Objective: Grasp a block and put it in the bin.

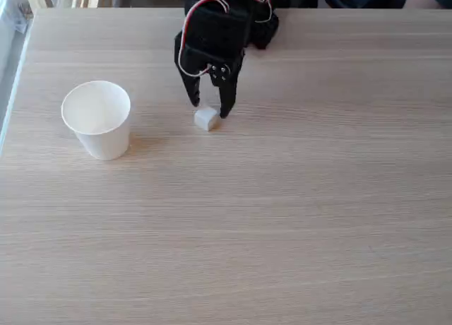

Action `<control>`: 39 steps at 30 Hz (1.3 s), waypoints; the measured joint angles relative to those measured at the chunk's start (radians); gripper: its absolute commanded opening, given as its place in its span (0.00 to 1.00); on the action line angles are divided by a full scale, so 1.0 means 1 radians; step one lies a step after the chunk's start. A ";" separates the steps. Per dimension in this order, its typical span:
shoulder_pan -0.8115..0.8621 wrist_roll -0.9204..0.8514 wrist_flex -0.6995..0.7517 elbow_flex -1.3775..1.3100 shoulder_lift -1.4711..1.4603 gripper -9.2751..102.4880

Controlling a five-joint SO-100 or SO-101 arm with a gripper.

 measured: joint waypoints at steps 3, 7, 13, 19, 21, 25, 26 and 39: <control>0.000 -0.008 -0.015 0.003 -0.003 0.33; 0.005 -0.009 -0.035 0.003 -0.032 0.33; 0.017 -0.018 -0.055 0.011 -0.055 0.33; 0.011 -0.018 -0.071 0.032 -0.061 0.33; 0.011 -0.018 -0.071 0.037 -0.061 0.33; 0.009 -0.026 -0.077 0.037 -0.080 0.32; 0.012 -0.028 -0.080 0.037 -0.084 0.32; 0.021 -0.089 -0.097 0.038 -0.107 0.24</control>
